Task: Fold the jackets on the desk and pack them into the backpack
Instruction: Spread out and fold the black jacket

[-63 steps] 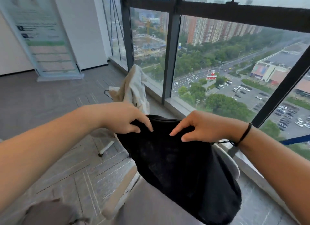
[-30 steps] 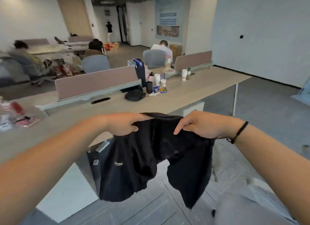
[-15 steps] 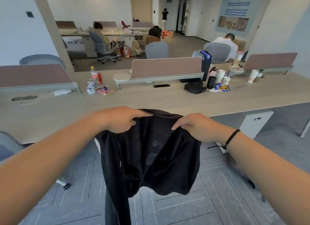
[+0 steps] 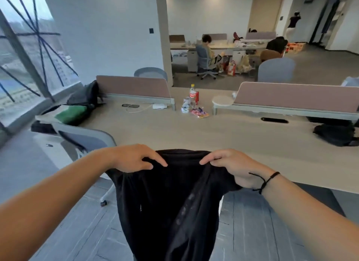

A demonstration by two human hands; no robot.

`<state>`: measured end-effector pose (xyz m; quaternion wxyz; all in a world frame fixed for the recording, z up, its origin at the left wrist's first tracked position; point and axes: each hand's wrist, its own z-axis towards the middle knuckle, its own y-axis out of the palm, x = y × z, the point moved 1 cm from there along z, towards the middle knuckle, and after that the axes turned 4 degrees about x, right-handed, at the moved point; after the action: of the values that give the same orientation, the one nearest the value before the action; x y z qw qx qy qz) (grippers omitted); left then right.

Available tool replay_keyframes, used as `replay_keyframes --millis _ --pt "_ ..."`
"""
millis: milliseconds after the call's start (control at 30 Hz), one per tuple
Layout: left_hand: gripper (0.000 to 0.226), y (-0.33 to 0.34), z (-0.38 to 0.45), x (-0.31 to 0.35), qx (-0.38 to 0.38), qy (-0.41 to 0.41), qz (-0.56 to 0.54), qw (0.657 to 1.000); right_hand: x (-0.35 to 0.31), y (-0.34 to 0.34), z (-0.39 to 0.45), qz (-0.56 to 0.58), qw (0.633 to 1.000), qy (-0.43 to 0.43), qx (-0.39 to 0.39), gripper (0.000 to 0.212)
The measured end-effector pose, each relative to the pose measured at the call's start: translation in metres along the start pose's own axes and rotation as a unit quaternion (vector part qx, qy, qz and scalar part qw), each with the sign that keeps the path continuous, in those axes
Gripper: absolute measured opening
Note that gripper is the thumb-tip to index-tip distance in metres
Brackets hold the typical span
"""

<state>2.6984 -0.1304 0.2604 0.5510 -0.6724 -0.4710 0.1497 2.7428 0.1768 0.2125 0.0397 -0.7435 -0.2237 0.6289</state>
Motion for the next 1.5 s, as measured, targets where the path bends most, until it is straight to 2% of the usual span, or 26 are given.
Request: replay_keyframes --millis 67,133,267,433,600,800,967,1067,1167,1267,1400,1500 --pt "0.044 -0.003 0.004 -0.015 -0.003 -0.029 -0.012 1.000 0.002 0.000 0.024 0.040 0.999 0.011 -0.020 0.035" --pt "0.048 -0.004 0.012 -0.028 0.006 -0.052 -0.015 0.999 0.002 0.000 0.044 0.032 0.998 0.008 -0.049 0.036" --pt "0.051 -0.010 0.039 -0.051 0.010 -0.078 -0.018 0.997 0.003 0.000 0.079 -0.062 0.996 -0.018 -0.057 0.036" --pt "0.048 -0.025 0.084 -0.098 0.021 -0.064 -0.044 0.997 -0.009 -0.006 0.130 -0.205 0.974 -0.040 -0.091 0.032" --pt "0.045 -0.042 0.143 -0.159 0.023 -0.015 -0.066 0.997 -0.026 -0.015 0.182 -0.269 0.958 -0.025 -0.099 0.020" --pt "0.043 -0.078 0.199 -0.231 -0.069 0.026 -0.026 0.997 -0.027 -0.017 0.260 -0.318 0.941 0.051 -0.108 0.025" --pt "0.047 -0.124 0.236 -0.261 -0.152 0.037 0.022 0.987 -0.046 -0.024 0.304 -0.323 0.932 0.108 -0.127 0.034" --pt "0.051 -0.150 0.262 -0.272 -0.176 0.041 0.047 0.982 -0.056 -0.039 0.329 -0.308 0.932 0.135 -0.133 0.040" --pt "0.054 -0.175 0.302 -0.286 -0.162 0.027 0.075 0.984 -0.056 -0.062 0.372 -0.330 0.927 0.136 -0.113 0.045" --pt "0.054 -0.207 0.352 -0.300 -0.129 0.003 0.107 0.986 -0.058 -0.086 0.424 -0.376 0.919 0.079 -0.083 0.043" --pt "0.057 -0.263 0.420 -0.315 -0.094 -0.015 0.120 0.988 -0.081 -0.144 0.508 -0.422 0.905 0.055 -0.014 0.037" --pt "0.070 -0.294 0.489 -0.330 -0.023 -0.032 0.138 0.990 -0.097 -0.189 0.579 -0.437 0.894 0.062 0.074 0.035"
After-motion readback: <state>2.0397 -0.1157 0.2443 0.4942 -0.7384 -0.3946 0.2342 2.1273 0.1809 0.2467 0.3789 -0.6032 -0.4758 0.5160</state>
